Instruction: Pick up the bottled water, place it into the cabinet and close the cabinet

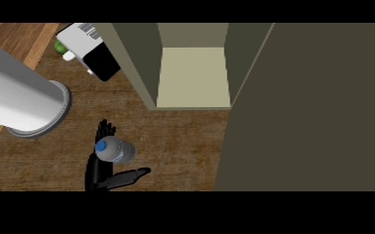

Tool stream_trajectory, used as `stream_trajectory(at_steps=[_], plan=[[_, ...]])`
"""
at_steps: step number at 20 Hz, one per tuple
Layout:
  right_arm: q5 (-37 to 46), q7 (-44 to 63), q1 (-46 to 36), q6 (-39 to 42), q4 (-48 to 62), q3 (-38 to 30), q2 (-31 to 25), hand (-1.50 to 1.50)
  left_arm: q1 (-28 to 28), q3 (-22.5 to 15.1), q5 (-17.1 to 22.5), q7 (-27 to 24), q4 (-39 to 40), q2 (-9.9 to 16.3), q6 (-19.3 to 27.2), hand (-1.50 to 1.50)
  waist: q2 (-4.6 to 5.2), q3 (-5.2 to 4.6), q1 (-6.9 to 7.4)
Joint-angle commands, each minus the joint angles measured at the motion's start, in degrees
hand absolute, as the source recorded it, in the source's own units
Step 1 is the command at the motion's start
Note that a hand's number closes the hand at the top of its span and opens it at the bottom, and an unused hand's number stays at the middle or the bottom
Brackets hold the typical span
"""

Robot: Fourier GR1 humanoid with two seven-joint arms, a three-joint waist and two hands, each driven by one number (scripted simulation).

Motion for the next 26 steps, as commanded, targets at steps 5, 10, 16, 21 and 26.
stream_trajectory(at_steps=[5, 10, 16, 21, 26], plan=[[6.39, 4.91, -3.07, -0.54, -4.36, 0.30, 0.60, -1.50, 0.01, 0.52, 4.31, 1.55, -2.41, 2.11, -4.70, 1.50, -0.05, 0.04, 0.44], [8.89, 4.10, 2.45, -2.05, -7.94, 4.41, -1.94, -1.50, -4.59, 1.36, 5.72, -4.17, 7.19, -0.14, -5.43, 1.50, -0.04, 0.00, -0.17], [7.48, 1.08, 3.85, -1.93, -8.69, 4.28, -4.95, -1.50, -1.59, 1.86, 7.03, -8.08, 5.72, 1.42, -11.19, 1.50, -0.11, 0.02, -0.08], [10.68, 1.10, 1.92, -3.23, -5.14, 6.30, -3.36, -1.50, -3.92, 0.83, 7.17, -7.18, 8.60, 1.79, -11.26, 1.50, -0.02, -0.01, -0.11], [4.14, 3.94, -2.67, -1.49, -4.29, -0.74, -2.67, -1.50, 0.37, -5.12, 9.19, -4.57, -1.37, -0.13, -6.62, 1.50, 0.02, 0.03, 0.50]])
